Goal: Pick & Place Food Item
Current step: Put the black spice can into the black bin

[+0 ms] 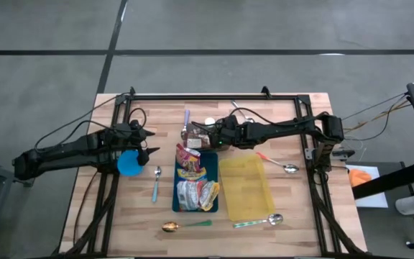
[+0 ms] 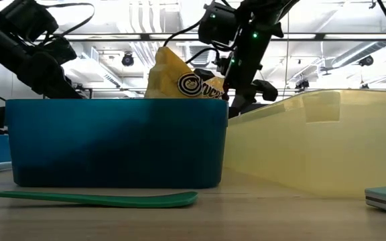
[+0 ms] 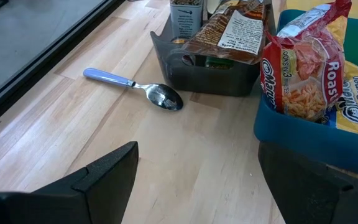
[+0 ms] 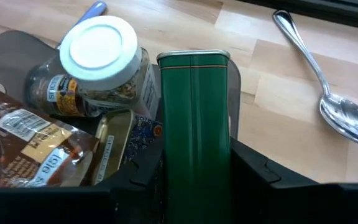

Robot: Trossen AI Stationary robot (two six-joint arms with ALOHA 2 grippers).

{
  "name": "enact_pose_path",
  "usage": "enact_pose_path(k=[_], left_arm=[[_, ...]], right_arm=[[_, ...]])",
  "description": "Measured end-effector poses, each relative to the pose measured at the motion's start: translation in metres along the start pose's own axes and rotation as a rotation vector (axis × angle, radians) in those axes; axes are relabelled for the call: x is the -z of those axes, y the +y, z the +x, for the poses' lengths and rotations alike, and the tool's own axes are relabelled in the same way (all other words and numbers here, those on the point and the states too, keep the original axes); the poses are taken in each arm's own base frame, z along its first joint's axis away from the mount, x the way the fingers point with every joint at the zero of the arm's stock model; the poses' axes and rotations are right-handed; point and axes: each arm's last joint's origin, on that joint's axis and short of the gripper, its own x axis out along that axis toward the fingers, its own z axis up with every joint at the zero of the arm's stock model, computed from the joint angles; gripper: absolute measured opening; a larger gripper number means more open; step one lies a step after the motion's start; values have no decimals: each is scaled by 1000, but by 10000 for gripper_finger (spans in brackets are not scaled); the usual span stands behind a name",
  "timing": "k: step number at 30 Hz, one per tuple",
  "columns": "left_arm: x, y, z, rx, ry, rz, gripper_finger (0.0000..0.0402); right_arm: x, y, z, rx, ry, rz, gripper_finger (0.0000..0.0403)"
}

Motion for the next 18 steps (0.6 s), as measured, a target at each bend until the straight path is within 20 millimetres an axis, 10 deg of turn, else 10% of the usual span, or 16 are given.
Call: enact_pose_path(k=[18], left_arm=[[0,0,0,0,0,0,336]], right_arm=[[0,0,0,-1,3,-8,125]])
